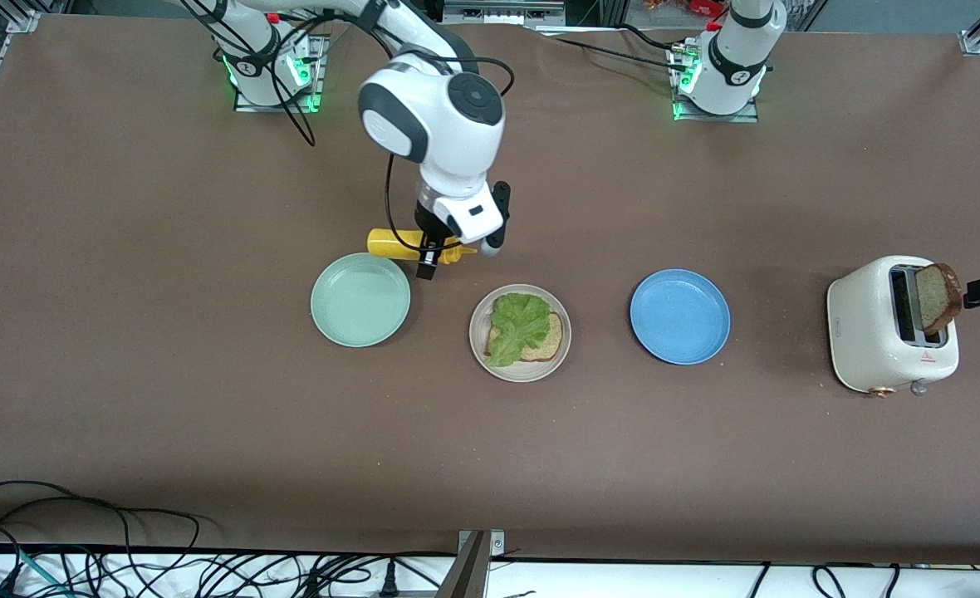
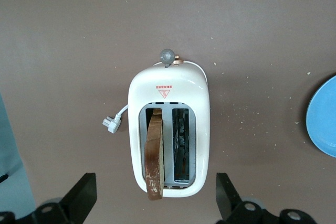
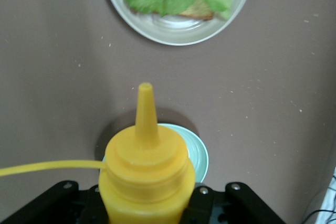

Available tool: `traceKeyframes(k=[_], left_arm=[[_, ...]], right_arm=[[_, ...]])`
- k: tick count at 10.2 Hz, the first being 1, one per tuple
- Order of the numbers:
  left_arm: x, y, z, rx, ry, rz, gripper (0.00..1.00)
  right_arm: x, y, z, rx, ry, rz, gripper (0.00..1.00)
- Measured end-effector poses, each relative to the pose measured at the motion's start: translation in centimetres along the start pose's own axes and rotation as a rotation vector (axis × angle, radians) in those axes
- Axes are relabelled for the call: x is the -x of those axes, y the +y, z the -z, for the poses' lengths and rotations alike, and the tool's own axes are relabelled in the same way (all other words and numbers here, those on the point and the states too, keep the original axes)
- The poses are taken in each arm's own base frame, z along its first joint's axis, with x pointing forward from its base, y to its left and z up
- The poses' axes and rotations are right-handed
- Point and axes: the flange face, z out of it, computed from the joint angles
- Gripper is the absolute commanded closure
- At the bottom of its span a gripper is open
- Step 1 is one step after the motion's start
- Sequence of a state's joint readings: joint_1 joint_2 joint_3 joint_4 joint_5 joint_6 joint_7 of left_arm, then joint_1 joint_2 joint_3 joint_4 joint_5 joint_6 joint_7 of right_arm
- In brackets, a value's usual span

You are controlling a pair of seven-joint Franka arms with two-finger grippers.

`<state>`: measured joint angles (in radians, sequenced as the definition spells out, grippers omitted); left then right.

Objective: Make sandwich on beige plate with both arms

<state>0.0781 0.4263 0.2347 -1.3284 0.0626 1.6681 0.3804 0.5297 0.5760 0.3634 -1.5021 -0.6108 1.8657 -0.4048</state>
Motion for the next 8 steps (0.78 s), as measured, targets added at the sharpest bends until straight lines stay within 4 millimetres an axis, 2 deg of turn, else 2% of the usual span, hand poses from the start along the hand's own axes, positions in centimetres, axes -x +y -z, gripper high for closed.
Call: traceKeyframes(k=[2,4,8], left_arm=[[0.0,0.0,0.0,0.0,0.0,0.0,0.0],[0.0,0.0,0.0,0.0,0.0,0.0,0.0],[0.0,0.0,0.0,0.0,0.0,0.0,0.0]], right_arm=[[-1.7,-0.4,-4.1,0.003,-0.096,0.038,1.0],[-3.0,0.2,-7.8,0.001,-0.142,0.046,1.0],[-6.0,0.8,-11.0,0.032,-0.162,0.041,1.0]])
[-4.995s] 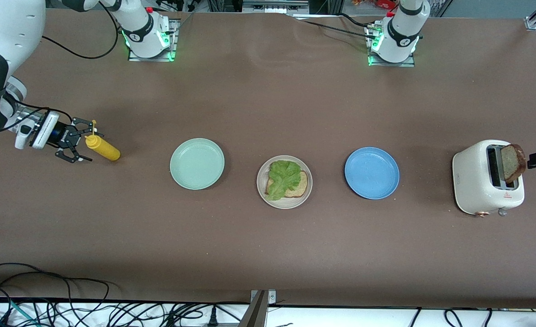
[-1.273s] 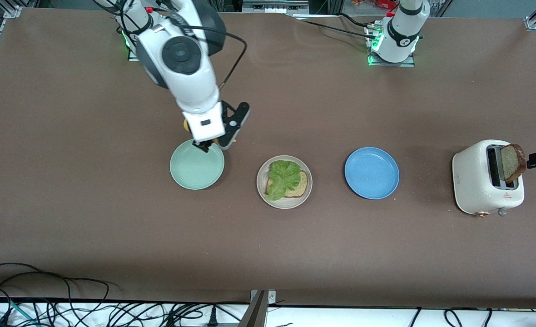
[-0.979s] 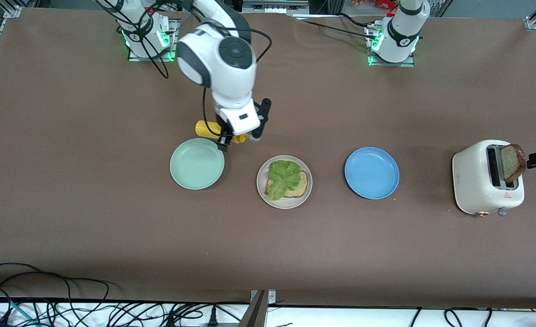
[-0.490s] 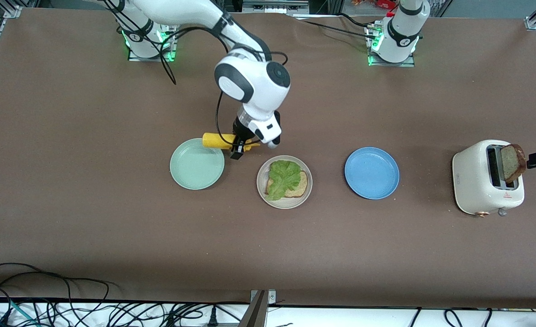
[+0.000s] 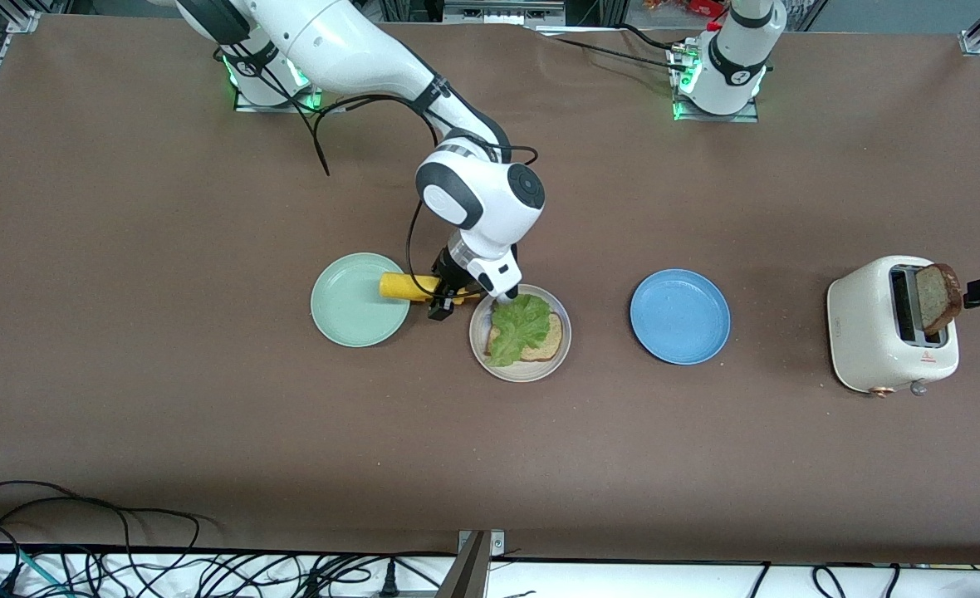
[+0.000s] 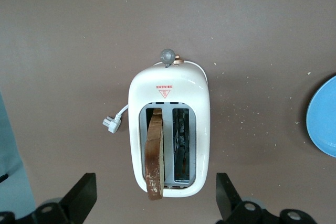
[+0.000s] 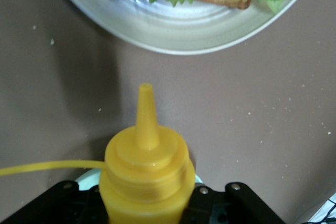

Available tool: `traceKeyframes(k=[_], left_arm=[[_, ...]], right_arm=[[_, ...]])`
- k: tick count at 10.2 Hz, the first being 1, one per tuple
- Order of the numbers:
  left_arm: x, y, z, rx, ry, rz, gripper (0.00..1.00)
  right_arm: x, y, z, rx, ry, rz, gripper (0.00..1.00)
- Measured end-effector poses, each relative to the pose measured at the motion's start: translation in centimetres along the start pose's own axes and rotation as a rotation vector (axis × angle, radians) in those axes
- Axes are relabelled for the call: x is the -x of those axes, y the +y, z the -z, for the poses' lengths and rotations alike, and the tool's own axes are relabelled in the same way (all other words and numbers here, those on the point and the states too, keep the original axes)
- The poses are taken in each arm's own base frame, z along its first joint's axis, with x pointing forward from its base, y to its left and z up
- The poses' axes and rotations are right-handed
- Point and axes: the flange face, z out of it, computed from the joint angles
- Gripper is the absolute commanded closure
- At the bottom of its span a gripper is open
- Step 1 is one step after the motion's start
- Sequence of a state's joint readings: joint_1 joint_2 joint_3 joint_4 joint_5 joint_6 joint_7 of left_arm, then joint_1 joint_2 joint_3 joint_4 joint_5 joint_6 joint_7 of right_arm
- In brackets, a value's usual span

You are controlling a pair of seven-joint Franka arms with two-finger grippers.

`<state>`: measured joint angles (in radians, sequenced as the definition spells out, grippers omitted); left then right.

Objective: Make sandwich on beige plate with both arms

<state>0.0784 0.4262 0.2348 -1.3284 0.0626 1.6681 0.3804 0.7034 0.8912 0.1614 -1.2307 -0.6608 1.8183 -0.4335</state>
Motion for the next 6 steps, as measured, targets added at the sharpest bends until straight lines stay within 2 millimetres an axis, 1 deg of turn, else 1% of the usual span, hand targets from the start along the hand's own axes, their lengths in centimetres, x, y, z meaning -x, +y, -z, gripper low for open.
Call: traceKeyframes(k=[2,4,6], left_arm=[[0.0,0.0,0.0,0.0,0.0,0.0,0.0],[0.0,0.0,0.0,0.0,0.0,0.0,0.0],[0.0,0.0,0.0,0.0,0.0,0.0,0.0]], right_arm=[[-0.7,0.3,-1.2,0.017,-0.019,-0.007,1.0],[-1.6,0.2,-2.1,0.028,-0.031,-0.006,1.0],[-1.4,0.9,-1.6,0.035,-0.029,-0.02,1.0]])
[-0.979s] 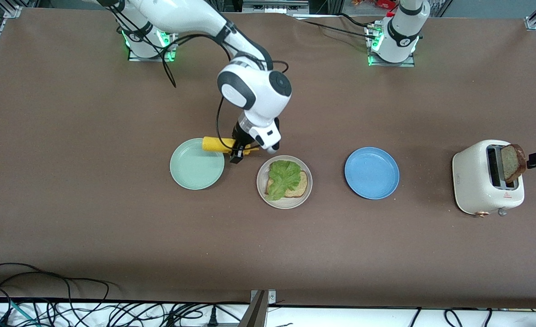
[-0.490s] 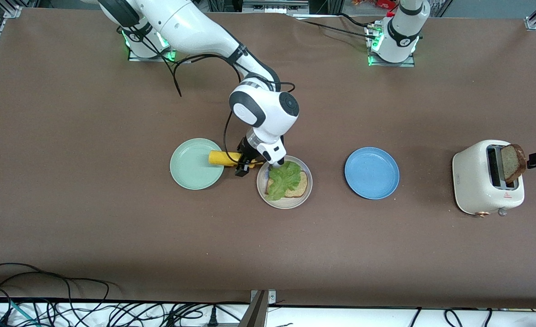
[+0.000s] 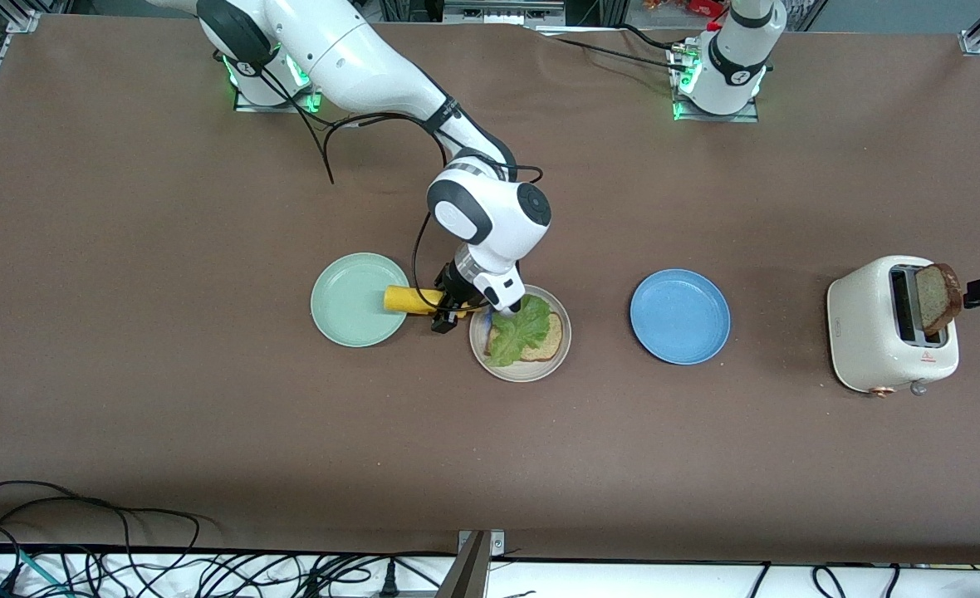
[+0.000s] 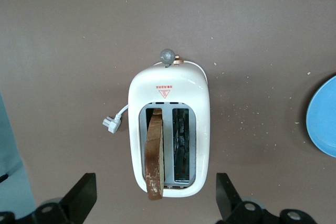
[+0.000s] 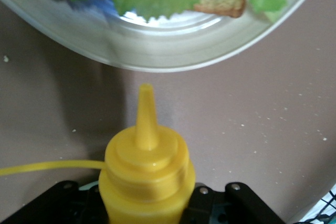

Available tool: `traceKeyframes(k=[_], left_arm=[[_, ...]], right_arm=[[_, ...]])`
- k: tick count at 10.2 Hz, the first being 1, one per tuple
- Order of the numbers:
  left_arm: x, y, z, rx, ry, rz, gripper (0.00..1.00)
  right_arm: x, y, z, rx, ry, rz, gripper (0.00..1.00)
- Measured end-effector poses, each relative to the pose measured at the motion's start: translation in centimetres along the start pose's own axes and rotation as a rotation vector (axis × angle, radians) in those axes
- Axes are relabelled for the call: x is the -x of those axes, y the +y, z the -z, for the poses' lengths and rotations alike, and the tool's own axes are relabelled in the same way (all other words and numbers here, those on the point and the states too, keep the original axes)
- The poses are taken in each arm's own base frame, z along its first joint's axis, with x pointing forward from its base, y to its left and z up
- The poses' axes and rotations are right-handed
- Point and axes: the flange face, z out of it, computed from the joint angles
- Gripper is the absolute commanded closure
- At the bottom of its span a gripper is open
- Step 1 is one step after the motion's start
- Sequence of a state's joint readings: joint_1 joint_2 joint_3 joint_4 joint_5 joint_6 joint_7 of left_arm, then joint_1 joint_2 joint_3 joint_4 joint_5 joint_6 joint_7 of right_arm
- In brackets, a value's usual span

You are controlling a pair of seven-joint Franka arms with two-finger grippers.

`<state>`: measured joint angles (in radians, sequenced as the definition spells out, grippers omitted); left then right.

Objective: Make sandwich on beige plate with both arms

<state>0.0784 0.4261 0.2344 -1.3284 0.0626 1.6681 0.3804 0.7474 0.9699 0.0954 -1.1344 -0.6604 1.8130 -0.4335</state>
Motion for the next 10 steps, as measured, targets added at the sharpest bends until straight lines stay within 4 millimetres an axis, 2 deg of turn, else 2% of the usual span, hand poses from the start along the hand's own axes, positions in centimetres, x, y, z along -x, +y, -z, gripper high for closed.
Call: traceKeyframes(k=[1,2,3,5,6,8,10], left_arm=[[0.0,0.0,0.0,0.0,0.0,0.0,0.0],[0.0,0.0,0.0,0.0,0.0,0.0,0.0],[0.0,0.0,0.0,0.0,0.0,0.0,0.0],[0.1,-0.1,-0.2,0.002,-0.006,0.001,0.0],[0.1,-0.1,-0.5,0.004,-0.011,0.003,0.0],[0.5,-0.9,-1.4,0.022,-0.026,0.018,0.0],[1.4,-2.5,-3.0,0.062,-0.043,0.051,0.0]], right_arm=[[0.8,1.1,0.8,-0.006,0.007,-0.022,1.0],[2.4,2.9,2.0,-0.031,0.033,-0.05,1.0],[5.2,5.4,3.4,-0.073,0.072,-0.071,1.0],[13.2,10.6,6.4,-0.164,0.162,-0.099,1.0],[17.6,12.6,7.2,-0.207,0.206,-0.104,1.0],[26.2,15.3,7.0,-0.291,0.298,-0.12,1.0],[33.4,16.7,5.7,-0.38,0.402,-0.174,1.0]])
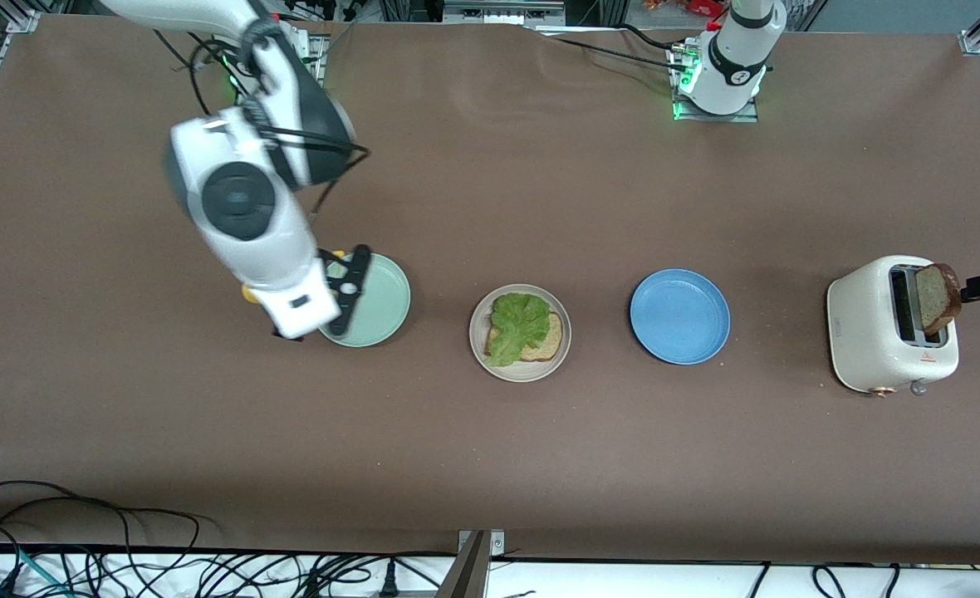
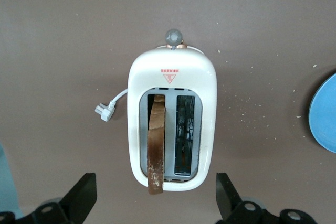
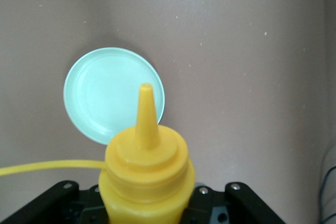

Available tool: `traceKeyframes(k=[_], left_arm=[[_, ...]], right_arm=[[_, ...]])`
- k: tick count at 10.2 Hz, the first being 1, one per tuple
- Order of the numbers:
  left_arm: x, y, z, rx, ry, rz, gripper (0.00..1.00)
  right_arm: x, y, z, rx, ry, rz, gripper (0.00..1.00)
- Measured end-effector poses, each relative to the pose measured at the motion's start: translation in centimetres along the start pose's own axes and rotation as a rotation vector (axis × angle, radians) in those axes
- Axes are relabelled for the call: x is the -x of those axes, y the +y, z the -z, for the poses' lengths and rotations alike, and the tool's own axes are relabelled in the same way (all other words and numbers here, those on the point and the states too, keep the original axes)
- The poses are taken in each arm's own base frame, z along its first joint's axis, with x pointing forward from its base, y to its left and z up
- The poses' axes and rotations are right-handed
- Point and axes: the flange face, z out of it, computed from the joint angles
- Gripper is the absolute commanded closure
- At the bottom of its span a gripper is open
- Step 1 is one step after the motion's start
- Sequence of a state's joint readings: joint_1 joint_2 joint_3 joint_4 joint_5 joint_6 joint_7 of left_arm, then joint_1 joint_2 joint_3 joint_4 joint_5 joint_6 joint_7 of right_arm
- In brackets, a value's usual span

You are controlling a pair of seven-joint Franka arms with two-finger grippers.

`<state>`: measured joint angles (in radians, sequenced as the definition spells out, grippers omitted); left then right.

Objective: Make sandwich on beige plate with both arms

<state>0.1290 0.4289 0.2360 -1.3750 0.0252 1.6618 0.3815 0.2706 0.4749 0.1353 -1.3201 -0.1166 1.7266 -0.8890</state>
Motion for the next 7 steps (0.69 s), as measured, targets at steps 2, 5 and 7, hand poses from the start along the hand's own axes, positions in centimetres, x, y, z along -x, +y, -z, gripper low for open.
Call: traceKeyframes(k=[2,5,7], left_arm=[[0.4,-0.6,-1.2,0.011,-0.011,0.011,0.0],[1.7,-0.8,-4.2,0.004,0.051,0.017,0.0],[3.5,-0.7,-6.2,0.005,0.089,0.024,0.07]], right_arm=[[6.3,1.9,1.0,-0.09,0.122,-0.065,1.0],[14.2,3.6,-0.8,-0.205,0.34,-0.077,1.0],[18.5,3.6,-4.3,-0.233,0.507,-0.012,1.0]])
